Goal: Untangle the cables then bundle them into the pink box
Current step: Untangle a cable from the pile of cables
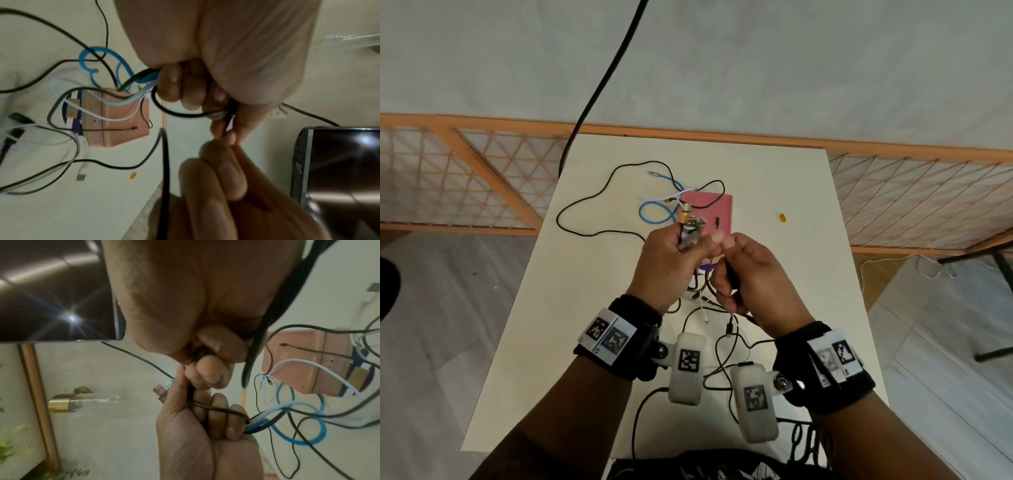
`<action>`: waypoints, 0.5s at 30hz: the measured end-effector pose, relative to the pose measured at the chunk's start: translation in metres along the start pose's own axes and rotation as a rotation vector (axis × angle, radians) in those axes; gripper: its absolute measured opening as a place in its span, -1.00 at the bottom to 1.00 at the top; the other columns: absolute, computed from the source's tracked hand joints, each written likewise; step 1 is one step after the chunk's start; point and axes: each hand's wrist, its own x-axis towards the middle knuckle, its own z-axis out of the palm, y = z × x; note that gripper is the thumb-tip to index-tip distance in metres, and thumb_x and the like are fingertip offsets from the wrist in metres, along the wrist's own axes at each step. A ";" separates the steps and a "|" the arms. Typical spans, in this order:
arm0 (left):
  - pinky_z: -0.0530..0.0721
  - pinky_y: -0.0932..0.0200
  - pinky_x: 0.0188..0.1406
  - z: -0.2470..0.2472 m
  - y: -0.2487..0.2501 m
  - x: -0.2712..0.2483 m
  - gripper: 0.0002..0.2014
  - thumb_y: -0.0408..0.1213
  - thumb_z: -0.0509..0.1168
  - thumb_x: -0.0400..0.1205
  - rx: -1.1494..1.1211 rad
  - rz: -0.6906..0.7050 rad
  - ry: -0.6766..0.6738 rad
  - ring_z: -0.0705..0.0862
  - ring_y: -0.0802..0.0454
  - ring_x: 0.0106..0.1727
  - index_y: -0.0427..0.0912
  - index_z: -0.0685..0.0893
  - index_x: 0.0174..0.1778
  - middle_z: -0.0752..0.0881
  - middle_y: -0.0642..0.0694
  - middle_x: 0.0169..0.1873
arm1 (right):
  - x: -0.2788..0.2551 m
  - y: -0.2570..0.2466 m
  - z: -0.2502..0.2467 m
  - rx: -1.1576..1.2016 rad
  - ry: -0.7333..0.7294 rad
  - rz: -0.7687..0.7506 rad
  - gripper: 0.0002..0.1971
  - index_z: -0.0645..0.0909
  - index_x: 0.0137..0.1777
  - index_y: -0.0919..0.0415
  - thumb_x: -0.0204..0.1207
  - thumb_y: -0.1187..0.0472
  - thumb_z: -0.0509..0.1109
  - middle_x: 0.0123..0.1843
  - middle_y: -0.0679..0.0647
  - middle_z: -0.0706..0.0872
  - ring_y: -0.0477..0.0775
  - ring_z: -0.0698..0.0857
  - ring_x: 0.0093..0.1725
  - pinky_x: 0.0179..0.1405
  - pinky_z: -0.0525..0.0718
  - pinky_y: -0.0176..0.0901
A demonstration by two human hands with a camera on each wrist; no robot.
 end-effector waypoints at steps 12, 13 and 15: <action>0.38 0.24 -0.55 0.001 -0.003 0.003 -0.69 -0.17 0.58 0.61 -0.016 -0.201 -0.052 0.47 0.00 -0.55 -0.15 0.69 -0.40 0.61 -0.09 -0.52 | 0.001 0.012 0.008 -0.196 -0.003 0.049 -0.70 0.58 0.01 0.31 0.85 0.14 0.13 -0.37 0.13 0.62 0.14 0.57 -0.48 -0.59 0.57 -0.17; 0.40 0.26 -0.56 0.001 -0.002 0.008 -0.69 -0.23 0.57 0.62 -0.041 -0.204 0.049 0.45 0.08 -0.59 -0.15 0.67 -0.41 0.57 -0.01 -0.57 | 0.000 0.013 0.009 -0.182 -0.031 0.077 -0.70 0.59 -0.02 0.28 0.85 0.15 0.13 -0.36 0.13 0.64 0.13 0.57 -0.47 -0.58 0.60 -0.16; 0.37 0.30 -0.60 -0.005 -0.004 0.020 -0.68 -0.26 0.56 0.64 -0.196 -0.226 0.259 0.32 0.15 -0.66 -0.15 0.62 -0.39 0.42 0.11 -0.64 | -0.003 0.015 0.010 -0.187 -0.089 0.115 -0.70 0.60 -0.05 0.27 0.84 0.17 0.15 -0.36 0.13 0.64 0.13 0.58 -0.47 -0.56 0.63 -0.16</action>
